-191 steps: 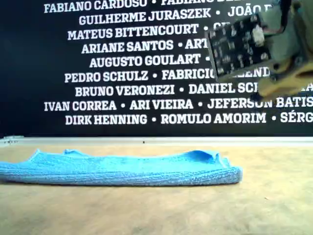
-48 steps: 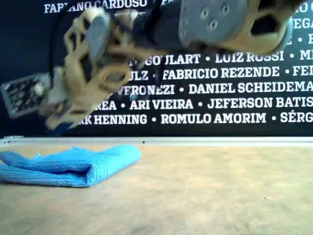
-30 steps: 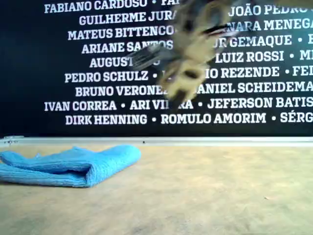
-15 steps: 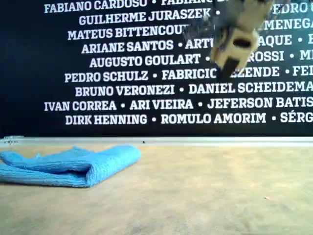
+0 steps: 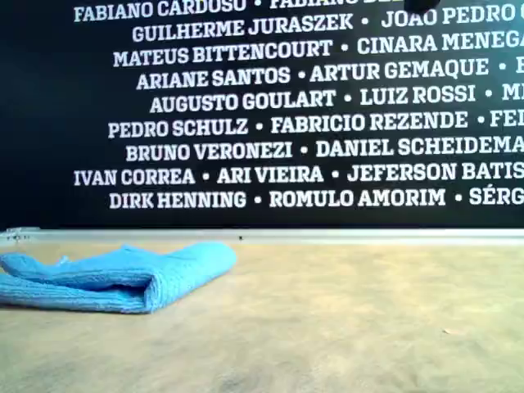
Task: Fold a cloth
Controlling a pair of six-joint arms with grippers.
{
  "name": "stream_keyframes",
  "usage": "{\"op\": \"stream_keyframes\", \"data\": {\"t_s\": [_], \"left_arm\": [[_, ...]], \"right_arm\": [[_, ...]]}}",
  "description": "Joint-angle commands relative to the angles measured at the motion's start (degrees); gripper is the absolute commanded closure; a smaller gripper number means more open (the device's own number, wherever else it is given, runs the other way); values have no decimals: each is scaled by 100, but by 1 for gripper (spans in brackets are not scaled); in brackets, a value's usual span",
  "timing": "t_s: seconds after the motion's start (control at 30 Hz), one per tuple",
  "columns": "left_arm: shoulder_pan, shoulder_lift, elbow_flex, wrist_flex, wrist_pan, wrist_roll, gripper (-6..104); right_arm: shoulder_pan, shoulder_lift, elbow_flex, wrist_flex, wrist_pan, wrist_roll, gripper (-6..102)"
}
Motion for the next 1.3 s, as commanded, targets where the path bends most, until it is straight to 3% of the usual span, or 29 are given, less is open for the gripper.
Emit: {"op": "stream_keyframes", "data": {"t_s": [0.0, 0.13, 0.4, 0.5, 0.93, 1.17, 1.27], "left_arm": [[44, 88, -246, 0, 35, 9, 41], [44, 97, -246, 0, 44, 9, 47], [132, 105, -114, 0, 44, 9, 53], [132, 105, -114, 0, 44, 9, 59], [141, 114, -105, 0, 44, -53, 97], [158, 123, 35, 0, 44, -70, 100], [360, 132, 343, 0, 53, -70, 100]], "right_arm": [[-35, 1090, 879, -932, 35, -35, 97], [-35, 2276, 2408, -2021, 237, -35, 97], [-18, 4562, 5599, -4069, 1696, -35, 97], [-18, 5229, 6565, -4737, 1942, -35, 97], [-35, 5985, 8271, -6469, 1986, -44, 97], [-413, 5985, 9229, -7277, 1986, -44, 97], [-545, 5985, 9360, -7295, 1978, -44, 97]]}}
